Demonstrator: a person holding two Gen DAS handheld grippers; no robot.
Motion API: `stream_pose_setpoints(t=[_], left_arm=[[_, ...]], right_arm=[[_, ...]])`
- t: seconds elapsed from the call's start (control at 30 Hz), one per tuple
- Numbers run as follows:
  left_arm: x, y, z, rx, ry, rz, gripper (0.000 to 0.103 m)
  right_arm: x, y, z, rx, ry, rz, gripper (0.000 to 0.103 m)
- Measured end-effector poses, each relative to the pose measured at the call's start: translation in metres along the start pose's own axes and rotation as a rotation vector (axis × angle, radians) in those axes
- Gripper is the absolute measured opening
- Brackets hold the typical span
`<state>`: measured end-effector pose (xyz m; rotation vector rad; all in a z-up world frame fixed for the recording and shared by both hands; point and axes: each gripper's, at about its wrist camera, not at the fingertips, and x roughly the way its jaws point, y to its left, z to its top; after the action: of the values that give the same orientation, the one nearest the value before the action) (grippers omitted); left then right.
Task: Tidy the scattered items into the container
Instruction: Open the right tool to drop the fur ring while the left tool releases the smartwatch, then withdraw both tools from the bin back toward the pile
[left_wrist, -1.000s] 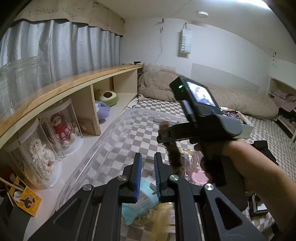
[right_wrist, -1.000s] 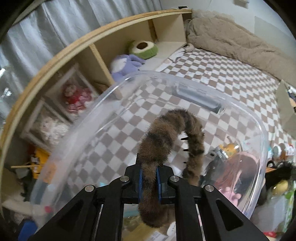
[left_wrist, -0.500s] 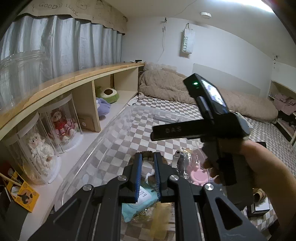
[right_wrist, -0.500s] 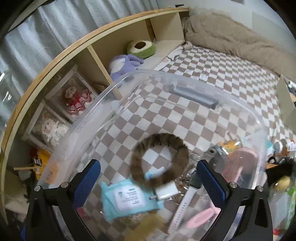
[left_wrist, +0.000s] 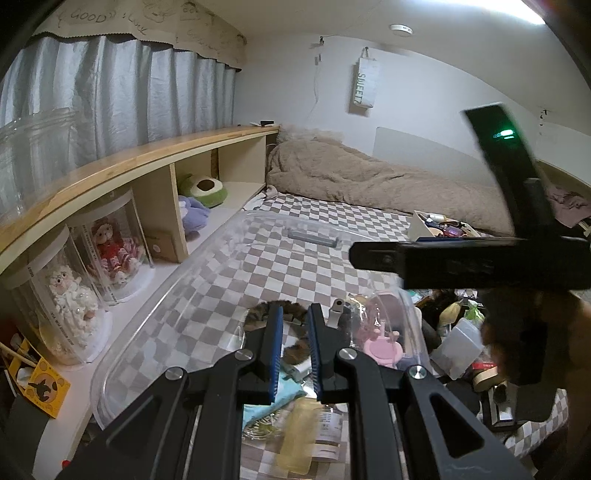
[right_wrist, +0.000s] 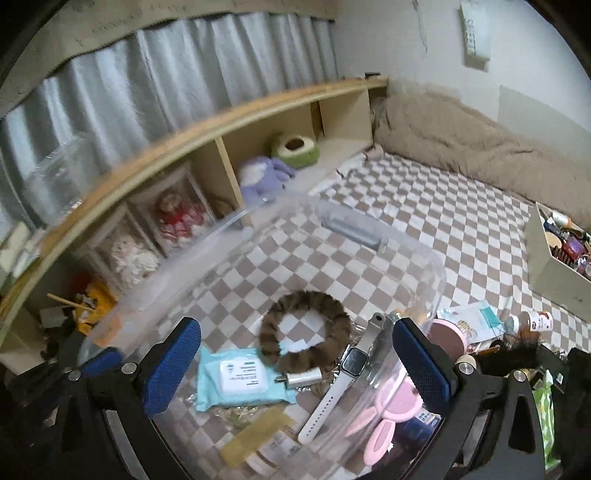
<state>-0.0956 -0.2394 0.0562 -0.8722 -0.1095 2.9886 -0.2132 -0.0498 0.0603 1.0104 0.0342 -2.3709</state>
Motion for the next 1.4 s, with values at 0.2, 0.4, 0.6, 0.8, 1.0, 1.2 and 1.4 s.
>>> stream_pose_setpoints(t=[0.2,0.4,0.6,0.8,1.0,1.2,1.4], left_arm=[[-0.006,-0.007,-0.002,-0.046,-0.01,-0.032,0.054],[-0.02,-0.014,-0.004,-0.071,-0.087,-0.016,0.099],[-0.025,-0.02,-0.01,-0.07,-0.091,0.009,0.103],[-0.027,-0.032,-0.012,-0.046,-0.091,-0.006,0.103],[-0.032,-0.05,-0.019,0.002,-0.079,-0.019,0.103],[-0.037,-0.069,-0.028,0.048,-0.066,-0.029,0.103],[-0.043,-0.085,-0.038,0.093,-0.066,-0.056,0.103]], right_arm=[[-0.039,0.004,-0.017,-0.064,-0.066,-0.003,0.103],[-0.068,-0.008,-0.039,-0.096,-0.179,-0.087,0.103],[-0.086,-0.028,-0.055,-0.071,-0.201,-0.105,0.103],[-0.11,-0.039,-0.077,-0.103,-0.224,-0.137,0.103],[-0.13,-0.053,-0.097,-0.095,-0.234,-0.143,0.103],[-0.152,-0.063,-0.117,-0.099,-0.261,-0.182,0.103],[-0.165,-0.073,-0.138,-0.091,-0.261,-0.19,0.103]])
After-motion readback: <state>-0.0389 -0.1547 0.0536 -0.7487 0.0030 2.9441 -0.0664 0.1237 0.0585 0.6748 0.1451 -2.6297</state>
